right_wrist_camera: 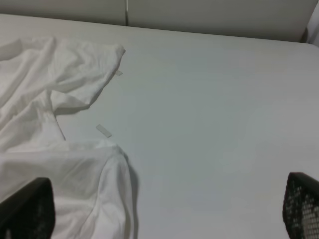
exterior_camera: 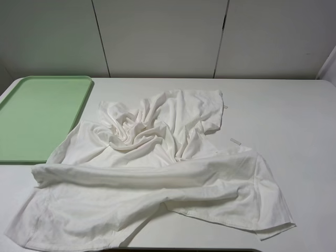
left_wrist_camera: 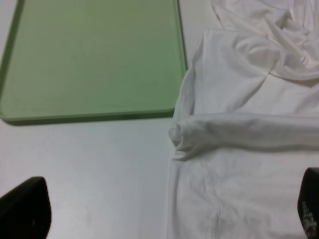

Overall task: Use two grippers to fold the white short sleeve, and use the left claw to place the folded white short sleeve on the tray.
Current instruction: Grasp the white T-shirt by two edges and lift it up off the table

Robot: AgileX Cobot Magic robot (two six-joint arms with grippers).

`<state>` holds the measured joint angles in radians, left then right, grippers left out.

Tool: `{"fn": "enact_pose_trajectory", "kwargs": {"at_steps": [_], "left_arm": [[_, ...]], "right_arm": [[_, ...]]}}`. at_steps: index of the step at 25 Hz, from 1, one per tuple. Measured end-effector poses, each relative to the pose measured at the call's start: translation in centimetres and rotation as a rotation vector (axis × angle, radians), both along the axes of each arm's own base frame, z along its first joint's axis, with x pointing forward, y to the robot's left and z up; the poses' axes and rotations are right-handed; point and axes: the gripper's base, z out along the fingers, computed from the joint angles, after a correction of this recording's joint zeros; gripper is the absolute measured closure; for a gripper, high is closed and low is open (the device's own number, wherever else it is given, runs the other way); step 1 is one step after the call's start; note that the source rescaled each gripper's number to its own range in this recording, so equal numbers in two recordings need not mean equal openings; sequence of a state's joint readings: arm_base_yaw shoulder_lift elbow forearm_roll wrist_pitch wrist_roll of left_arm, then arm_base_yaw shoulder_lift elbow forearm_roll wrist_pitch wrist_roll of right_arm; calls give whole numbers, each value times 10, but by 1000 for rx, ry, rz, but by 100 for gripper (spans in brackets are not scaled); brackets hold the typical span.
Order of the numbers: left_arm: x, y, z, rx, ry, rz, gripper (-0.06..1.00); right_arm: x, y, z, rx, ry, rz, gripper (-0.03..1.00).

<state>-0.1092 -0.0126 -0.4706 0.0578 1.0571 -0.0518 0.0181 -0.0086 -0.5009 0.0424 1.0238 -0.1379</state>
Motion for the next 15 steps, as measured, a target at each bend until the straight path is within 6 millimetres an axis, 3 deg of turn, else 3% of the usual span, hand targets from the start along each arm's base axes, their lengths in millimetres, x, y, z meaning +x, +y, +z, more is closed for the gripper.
{"fn": "enact_pose_trajectory", "kwargs": {"at_steps": [15], "left_arm": [[0,0,0,0,0,0,-5]], "right_arm": [[0,0,0,0,0,0,-3]]}}
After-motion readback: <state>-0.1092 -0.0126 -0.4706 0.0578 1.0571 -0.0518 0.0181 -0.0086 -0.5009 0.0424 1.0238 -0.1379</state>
